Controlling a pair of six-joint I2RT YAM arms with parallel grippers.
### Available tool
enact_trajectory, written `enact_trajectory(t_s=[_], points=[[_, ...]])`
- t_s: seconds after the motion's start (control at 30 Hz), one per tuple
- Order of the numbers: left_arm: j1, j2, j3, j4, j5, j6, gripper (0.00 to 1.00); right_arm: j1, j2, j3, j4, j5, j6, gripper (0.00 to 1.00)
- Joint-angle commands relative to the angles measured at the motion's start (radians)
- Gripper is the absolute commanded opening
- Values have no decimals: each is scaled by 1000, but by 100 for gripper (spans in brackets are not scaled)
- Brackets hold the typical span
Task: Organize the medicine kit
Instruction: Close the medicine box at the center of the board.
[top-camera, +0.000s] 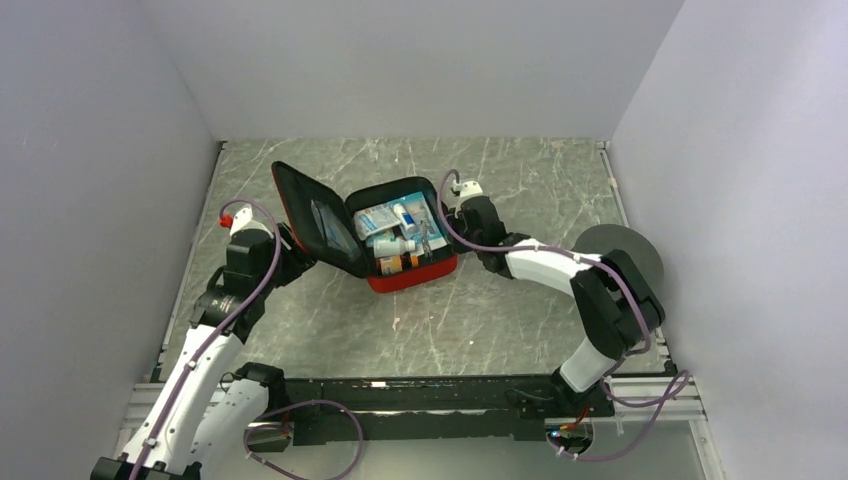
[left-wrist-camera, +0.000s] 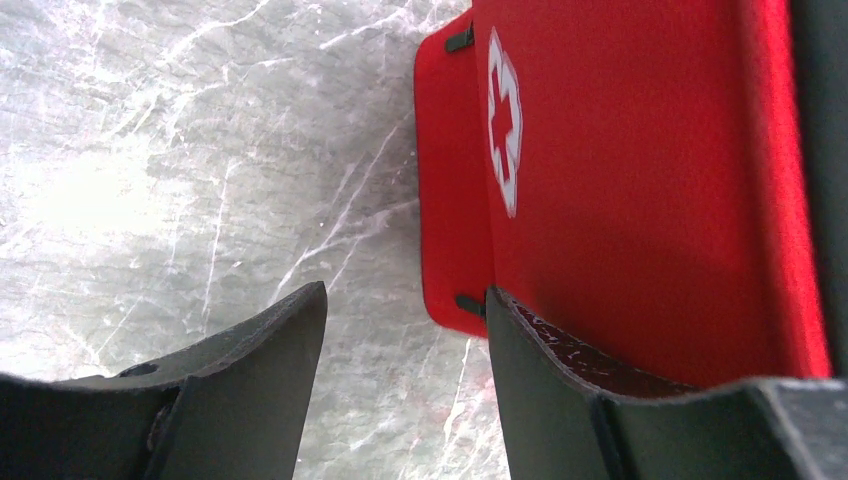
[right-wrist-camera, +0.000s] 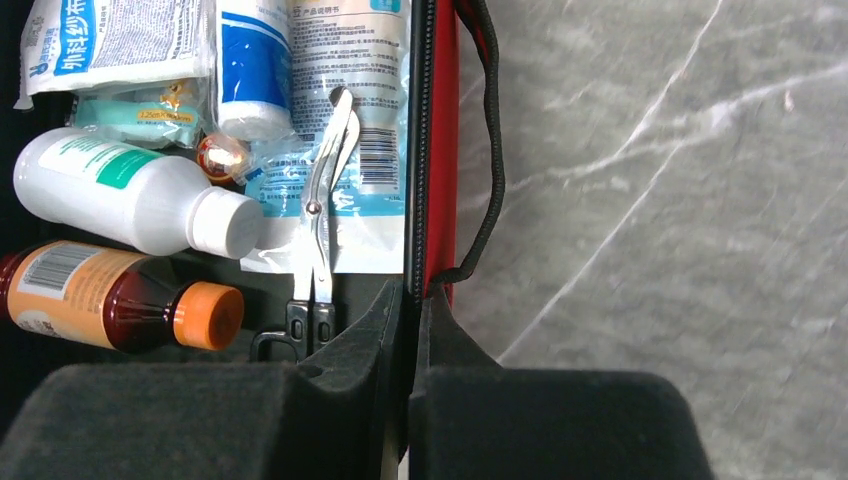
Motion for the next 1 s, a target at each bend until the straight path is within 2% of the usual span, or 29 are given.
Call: enact_trajectory(t_s=[0.0,0.3,0.67,0.7,0.77,0.83,0.97], points=[[14,4,47,-4,21,31,65,54,-102,-101,-2,-15,75,0],[27,-9,44,-3,59,33,66,147,-298,-260,-46,19,116,0],[30,-36,8,-3,148,58,65,366,-410,-366,-92,123,341,0],[30,-39,7,-10,150,61,65,387,-404,-361,-106,142,356,3],[30,-46,4,-17,151,68,65,420,-391,-338,-157,198,373,21],[30,-52,-5,-21,152,70,65,435,-394,-300,-215,283,362,34],[30,-65,-23,-23,161,65,65,433,-424,-235,-252,374,314,44]])
